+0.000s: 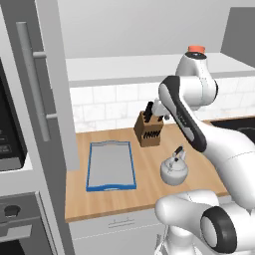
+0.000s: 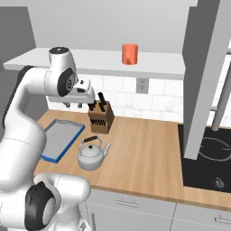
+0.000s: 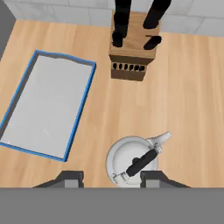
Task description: Pick the kettle from the counter and place it on the tray. Then pick the mug from the cabinet and place it on the tray. Then close the cabinet doors.
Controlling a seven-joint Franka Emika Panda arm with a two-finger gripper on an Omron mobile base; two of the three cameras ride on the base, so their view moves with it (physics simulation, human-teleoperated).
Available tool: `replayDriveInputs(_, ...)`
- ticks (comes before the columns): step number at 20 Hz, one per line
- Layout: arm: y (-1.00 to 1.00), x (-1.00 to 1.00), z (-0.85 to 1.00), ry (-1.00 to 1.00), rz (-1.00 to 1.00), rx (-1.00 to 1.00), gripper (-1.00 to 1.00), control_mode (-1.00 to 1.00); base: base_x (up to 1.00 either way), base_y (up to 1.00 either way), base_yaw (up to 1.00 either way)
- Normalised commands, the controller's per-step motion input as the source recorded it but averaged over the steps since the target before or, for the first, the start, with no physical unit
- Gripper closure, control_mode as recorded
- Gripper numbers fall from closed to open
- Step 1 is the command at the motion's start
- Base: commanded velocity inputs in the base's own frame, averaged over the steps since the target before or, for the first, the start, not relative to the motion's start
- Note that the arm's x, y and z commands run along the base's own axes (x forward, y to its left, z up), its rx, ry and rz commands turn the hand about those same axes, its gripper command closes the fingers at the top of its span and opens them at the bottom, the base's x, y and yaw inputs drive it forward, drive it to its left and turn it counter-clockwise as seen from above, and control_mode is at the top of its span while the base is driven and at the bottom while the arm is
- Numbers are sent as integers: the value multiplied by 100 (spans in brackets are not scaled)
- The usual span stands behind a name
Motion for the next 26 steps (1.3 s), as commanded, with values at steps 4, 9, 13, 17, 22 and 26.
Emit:
replayDriveInputs(4,-10,-6,-38,0,-15,4,-100,-100,0,0,0)
replayDriveInputs(9,-88,-37,-94,0,-35,29,-100,-100,0,0,0)
replayDriveInputs(13,-61,-8,-30,1,-14,18,-100,-100,0,0,0)
replayDriveInputs(17,1,0,-21,1,-3,0,-100,-100,0,0,0)
replayDriveInputs(22,7,5,-35,3,-6,0,-100,-100,0,0,0)
replayDriveInputs(26,11,36,-41,12,-3,0,-100,-100,0,0,0)
